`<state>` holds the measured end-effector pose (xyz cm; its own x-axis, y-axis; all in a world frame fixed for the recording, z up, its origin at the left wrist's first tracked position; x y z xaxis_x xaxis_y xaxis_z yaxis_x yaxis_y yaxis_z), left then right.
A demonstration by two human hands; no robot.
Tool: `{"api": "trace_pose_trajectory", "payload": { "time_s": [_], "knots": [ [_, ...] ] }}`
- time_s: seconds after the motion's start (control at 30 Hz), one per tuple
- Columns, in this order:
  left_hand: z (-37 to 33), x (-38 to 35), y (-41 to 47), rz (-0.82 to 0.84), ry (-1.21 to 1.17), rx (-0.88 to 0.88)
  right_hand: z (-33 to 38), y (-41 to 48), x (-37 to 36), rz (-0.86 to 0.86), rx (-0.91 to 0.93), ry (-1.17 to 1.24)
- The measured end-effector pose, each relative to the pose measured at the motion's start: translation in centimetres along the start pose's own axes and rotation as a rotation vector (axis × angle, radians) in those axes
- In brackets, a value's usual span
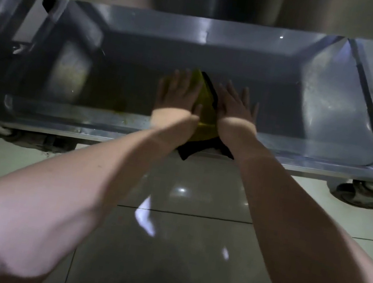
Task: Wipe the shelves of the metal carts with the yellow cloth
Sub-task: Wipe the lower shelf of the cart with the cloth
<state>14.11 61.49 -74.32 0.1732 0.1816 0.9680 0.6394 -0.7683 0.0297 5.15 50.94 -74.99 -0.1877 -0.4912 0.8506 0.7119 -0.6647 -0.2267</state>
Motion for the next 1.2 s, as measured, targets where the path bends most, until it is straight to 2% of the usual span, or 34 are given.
{"api": "trace_pose_trajectory", "payload": {
  "time_s": [0.07, 0.13, 0.23, 0.33, 0.43, 0.53, 0.63, 0.8, 0.9, 1.0, 1.2],
  "knots": [
    [-2.4, -2.0, -0.2, 0.086, 0.106, 0.063, -0.9, 0.0, -0.8, 0.064, -0.020, -0.146],
    [-3.0, -3.2, -0.7, 0.147, 0.152, 0.134, -1.1, -0.2, -1.5, 0.020, 0.005, -0.191],
    [-0.8, -2.5, -0.6, 0.119, 0.183, 0.096, -1.6, -0.3, -2.0, -0.008, 0.017, -0.201],
    [5.5, -0.2, 0.1, 0.088, 0.234, 0.065, -1.9, -0.3, -1.9, -0.044, 0.049, -0.218],
    [13.8, 2.2, 0.0, 0.093, 0.231, 0.108, -1.8, -0.4, -2.4, -0.094, 0.064, -0.294],
    [17.3, 2.7, -0.5, 0.108, 0.258, 0.162, -1.5, -0.3, -2.9, -0.119, 0.050, -0.354],
    [13.8, 1.8, -0.3, 0.070, 0.259, 0.138, -1.5, -0.4, -3.0, -0.129, 0.034, -0.387],
    [-0.1, -2.2, 0.0, 0.109, 0.252, -0.154, -1.9, -0.6, -2.9, -0.104, 0.037, -0.389],
    [-2.4, -2.9, 0.3, 0.135, 0.210, -0.164, -2.5, -0.4, -2.4, -0.088, 0.044, -0.345],
    [0.7, -1.8, 1.1, 0.153, 0.239, -0.212, -2.4, -0.8, -2.1, -0.128, 0.060, -0.320],
    [18.1, 3.2, 1.2, 0.138, 0.311, 0.045, -2.1, -0.8, -2.2, -0.144, 0.058, -0.328]
  ]
}}
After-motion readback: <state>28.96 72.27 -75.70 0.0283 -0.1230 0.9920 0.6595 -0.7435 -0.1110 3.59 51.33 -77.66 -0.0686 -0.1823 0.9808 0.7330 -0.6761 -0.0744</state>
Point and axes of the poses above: each hand's wrist, its own y-axis towards the middle knuckle, its own x-axis out of the back of the hand, z = x × y, the point moved 4 cm from there along y, towards the middle knuckle, and after that the axes turned 2 degrees about z, right-handed, at the moved point
